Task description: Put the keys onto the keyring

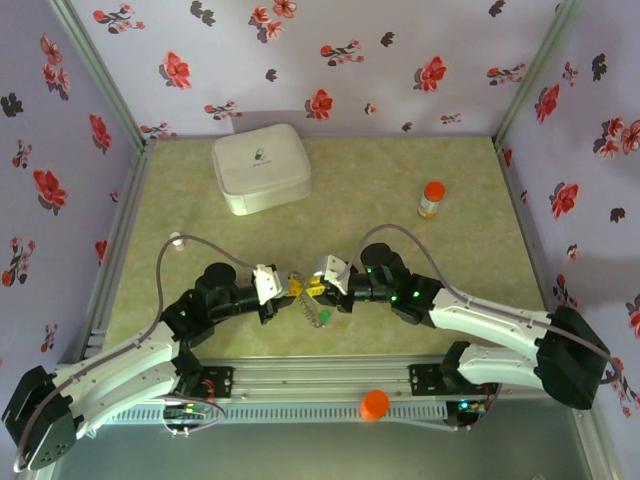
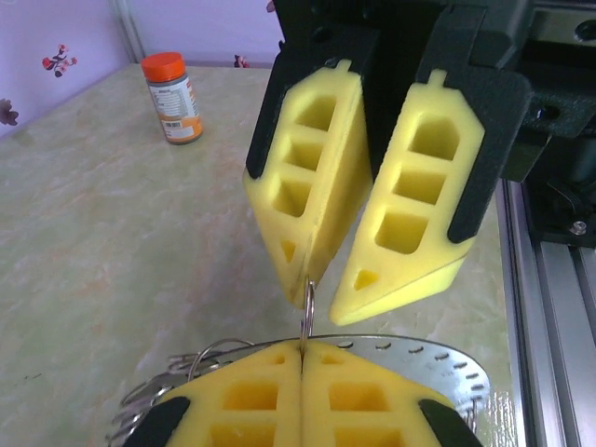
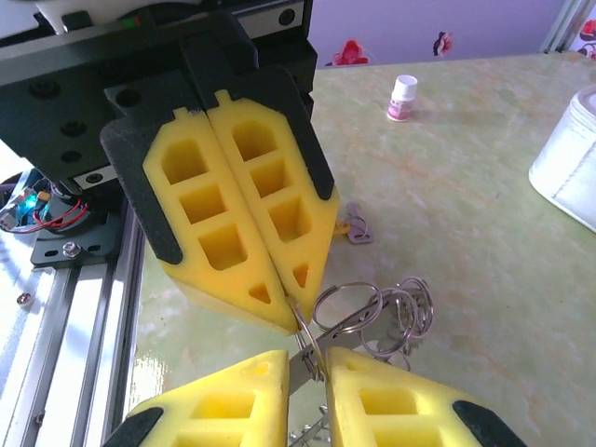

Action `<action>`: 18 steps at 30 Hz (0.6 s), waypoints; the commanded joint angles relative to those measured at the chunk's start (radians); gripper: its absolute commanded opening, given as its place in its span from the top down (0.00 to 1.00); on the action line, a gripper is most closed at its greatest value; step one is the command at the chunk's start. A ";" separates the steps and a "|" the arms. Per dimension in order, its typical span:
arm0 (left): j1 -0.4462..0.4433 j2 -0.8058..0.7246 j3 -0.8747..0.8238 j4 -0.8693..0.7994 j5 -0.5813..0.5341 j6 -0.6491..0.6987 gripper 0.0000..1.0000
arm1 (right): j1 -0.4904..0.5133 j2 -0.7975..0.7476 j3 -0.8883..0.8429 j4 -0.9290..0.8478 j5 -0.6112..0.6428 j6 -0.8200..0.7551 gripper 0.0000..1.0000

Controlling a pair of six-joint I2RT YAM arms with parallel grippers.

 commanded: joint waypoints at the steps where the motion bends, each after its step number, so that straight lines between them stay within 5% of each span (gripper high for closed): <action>1: -0.006 -0.007 -0.008 0.064 0.025 0.015 1.00 | -0.004 0.013 0.038 0.027 -0.037 0.013 0.85; 5: -0.005 -0.009 -0.008 0.063 0.025 0.015 1.00 | -0.003 0.016 0.042 0.029 -0.041 0.013 1.00; 18: -0.006 0.012 0.005 0.058 -0.001 0.003 0.83 | 0.000 0.033 0.055 0.061 -0.076 0.035 1.00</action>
